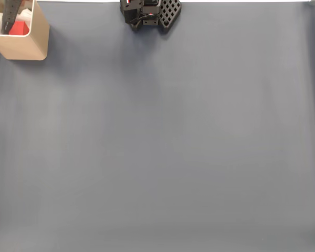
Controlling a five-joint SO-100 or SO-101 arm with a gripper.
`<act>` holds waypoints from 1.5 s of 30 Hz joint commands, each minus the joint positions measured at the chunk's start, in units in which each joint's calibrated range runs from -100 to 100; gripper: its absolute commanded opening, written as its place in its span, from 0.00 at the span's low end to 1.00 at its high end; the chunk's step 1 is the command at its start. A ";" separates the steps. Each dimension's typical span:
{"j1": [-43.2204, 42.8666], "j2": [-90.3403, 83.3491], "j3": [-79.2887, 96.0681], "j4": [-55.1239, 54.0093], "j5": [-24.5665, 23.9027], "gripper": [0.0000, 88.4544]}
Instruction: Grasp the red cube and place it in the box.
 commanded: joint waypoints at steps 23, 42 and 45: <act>-28.50 8.53 -13.35 -1.04 1.07 0.00; -58.18 1.85 -6.60 -1.45 2.59 0.00; -61.59 -2.31 -1.58 -2.85 2.59 0.00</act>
